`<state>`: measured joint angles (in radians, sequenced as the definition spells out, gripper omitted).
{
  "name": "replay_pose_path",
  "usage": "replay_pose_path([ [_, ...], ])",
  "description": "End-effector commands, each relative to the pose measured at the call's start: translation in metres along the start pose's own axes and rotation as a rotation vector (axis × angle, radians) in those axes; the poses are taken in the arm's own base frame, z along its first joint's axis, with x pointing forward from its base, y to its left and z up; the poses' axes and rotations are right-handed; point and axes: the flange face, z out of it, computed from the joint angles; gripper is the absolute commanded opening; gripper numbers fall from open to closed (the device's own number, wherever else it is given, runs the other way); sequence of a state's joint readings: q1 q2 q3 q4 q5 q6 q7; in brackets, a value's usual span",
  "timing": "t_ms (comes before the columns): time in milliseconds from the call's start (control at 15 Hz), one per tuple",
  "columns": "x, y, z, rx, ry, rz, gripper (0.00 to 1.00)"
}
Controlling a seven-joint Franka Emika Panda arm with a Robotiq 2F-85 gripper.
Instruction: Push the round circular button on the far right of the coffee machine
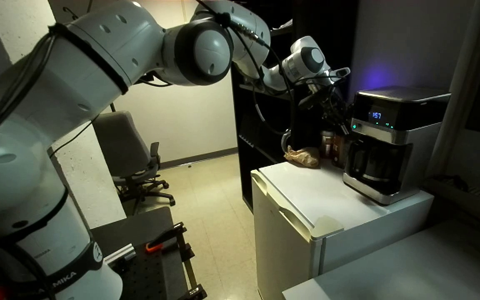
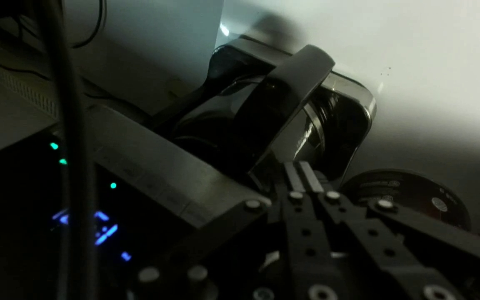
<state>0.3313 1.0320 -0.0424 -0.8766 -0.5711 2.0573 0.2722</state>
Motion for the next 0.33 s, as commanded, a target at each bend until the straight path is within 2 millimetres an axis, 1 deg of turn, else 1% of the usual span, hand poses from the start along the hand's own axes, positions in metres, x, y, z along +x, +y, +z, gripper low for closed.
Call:
replay_pose_path([
  [0,-0.026,0.003,-0.011,-0.003,-0.109,-0.042,0.00],
  [267,-0.049,0.007,-0.019,0.001,-0.165,-0.068,0.00],
])
